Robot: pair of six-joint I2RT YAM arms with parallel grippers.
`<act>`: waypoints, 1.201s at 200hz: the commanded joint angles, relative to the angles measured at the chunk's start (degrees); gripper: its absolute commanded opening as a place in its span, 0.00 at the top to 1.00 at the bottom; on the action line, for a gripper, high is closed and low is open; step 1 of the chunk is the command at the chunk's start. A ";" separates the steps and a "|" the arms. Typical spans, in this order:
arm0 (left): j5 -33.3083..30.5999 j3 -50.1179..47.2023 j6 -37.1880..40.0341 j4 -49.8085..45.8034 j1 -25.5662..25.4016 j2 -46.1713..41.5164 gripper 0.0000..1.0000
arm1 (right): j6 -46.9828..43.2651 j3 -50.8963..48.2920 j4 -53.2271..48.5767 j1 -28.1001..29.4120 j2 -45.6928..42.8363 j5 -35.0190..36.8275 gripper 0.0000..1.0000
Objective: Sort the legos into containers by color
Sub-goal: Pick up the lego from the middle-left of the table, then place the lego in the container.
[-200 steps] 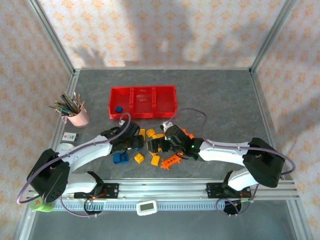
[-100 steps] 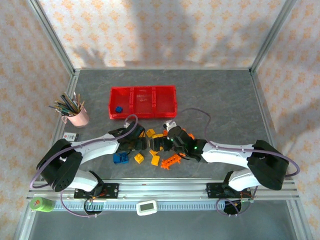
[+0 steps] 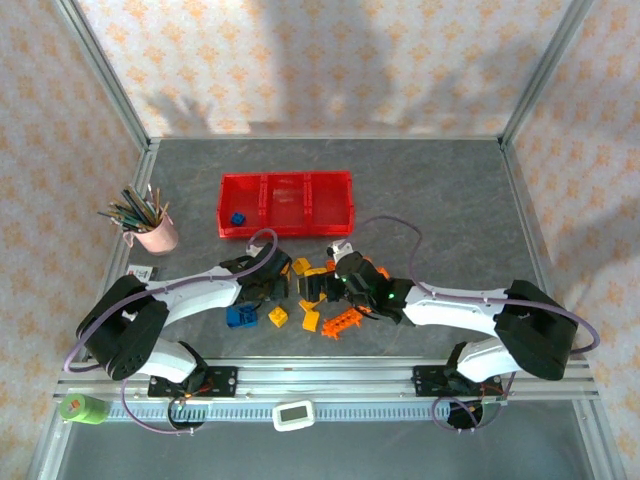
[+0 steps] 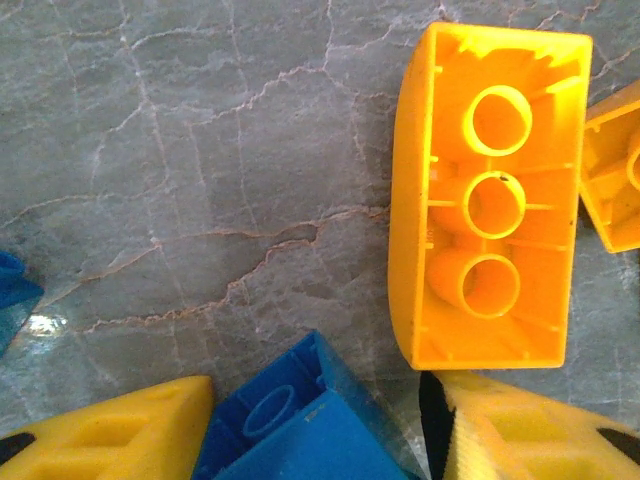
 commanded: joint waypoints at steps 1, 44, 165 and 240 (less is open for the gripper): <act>-2.95 -0.34 -0.68 2.40 -0.08 -0.12 0.47 | -0.07 -0.27 1.34 0.20 0.04 1.54 0.00; -4.25 -0.08 -1.13 1.74 -0.14 -1.28 0.50 | -0.26 0.50 1.09 0.21 0.45 1.36 0.00; -13.04 8.16 3.20 -7.30 4.41 -7.08 0.47 | 0.46 7.00 -0.46 -0.96 0.76 0.13 0.00; -12.60 24.06 13.13 -2.68 17.20 0.91 0.46 | -0.75 12.70 -0.26 -7.20 4.33 -3.50 0.00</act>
